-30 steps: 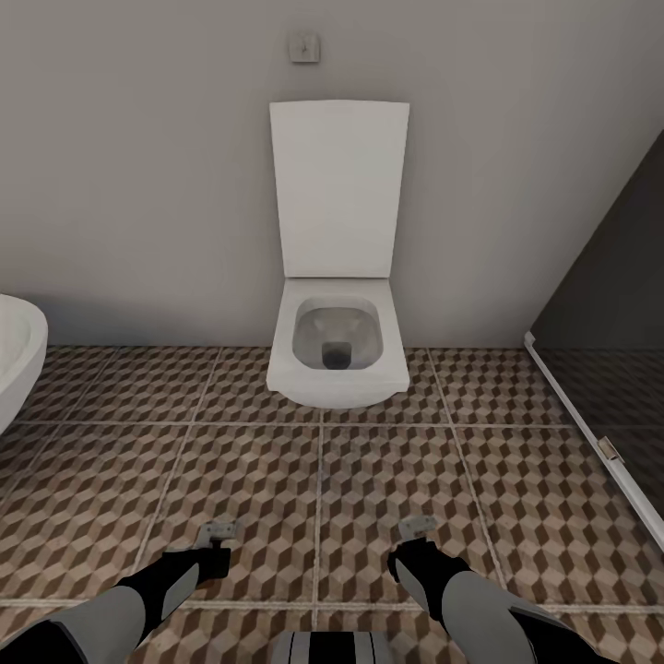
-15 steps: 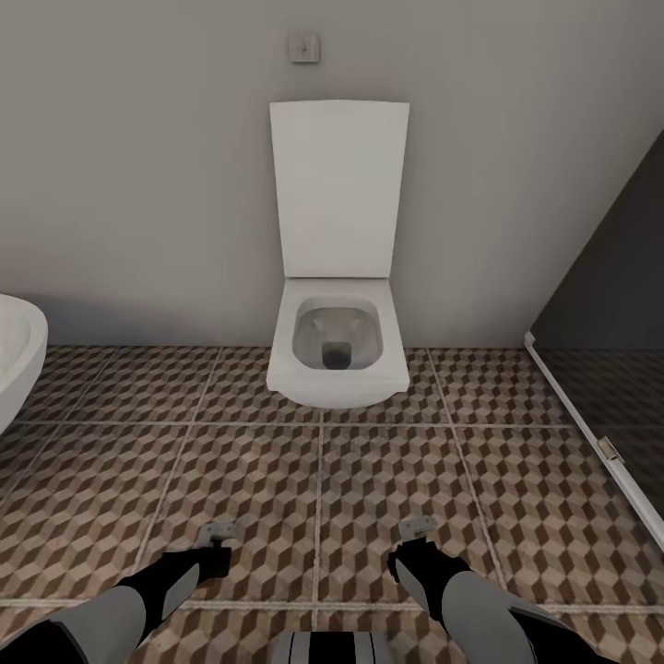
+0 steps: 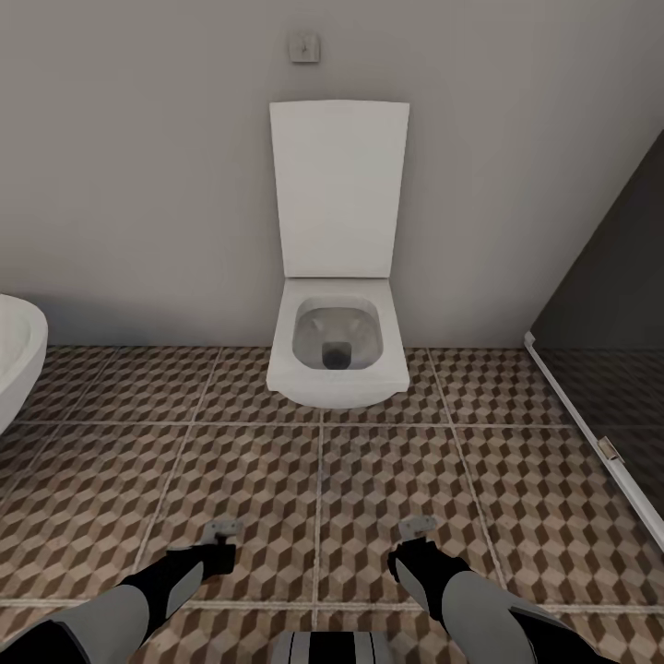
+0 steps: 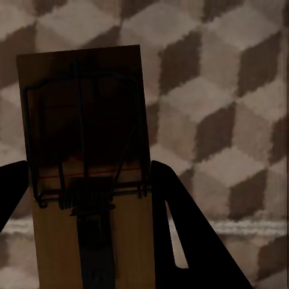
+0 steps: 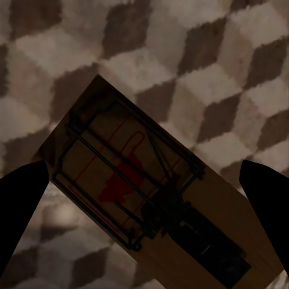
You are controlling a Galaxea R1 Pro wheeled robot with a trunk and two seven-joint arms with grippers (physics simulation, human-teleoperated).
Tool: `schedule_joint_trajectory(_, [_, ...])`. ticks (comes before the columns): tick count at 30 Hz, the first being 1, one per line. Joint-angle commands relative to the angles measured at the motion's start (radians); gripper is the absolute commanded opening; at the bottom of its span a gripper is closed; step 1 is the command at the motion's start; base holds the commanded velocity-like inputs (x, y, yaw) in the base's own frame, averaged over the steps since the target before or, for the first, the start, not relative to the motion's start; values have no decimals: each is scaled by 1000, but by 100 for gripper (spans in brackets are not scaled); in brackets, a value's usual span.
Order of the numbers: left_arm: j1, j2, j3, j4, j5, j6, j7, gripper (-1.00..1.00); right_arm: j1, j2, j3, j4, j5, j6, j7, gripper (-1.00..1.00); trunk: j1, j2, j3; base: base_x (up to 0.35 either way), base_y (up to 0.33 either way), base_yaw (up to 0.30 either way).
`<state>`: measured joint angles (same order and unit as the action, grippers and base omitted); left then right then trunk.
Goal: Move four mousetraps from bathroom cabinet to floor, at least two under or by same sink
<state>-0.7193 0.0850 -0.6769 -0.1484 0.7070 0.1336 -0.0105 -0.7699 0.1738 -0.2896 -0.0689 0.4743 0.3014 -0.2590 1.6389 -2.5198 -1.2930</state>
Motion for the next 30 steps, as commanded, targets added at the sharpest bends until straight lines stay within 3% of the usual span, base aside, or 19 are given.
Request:
schedule_joint_trajectory(1, [0,0,-4,-3,2,5,-2,-100,0,1,-8,-2,10,5,-2,-100,0,0,-1,0,0,0])
schedule_joint_trajectory(17, [0,-1,0,-4,2,4,-2,-100,0,-2,-8,-2,10,-1,-2,-100,0,0,-1,0,0,0])
schedule_joint_trajectory(24, [0,-1,1,-2,2,6,-2,-100,0,-2,-8,-3,10,-1,-2,-100,3,-2,-28,0,0,0])
schedule_joint_trajectory(30, [0,-1,0,-2,2,6,-2,-100,0,-1,-8,-3,10,-1,-1,-100,3,-2,-28,0,0,0])
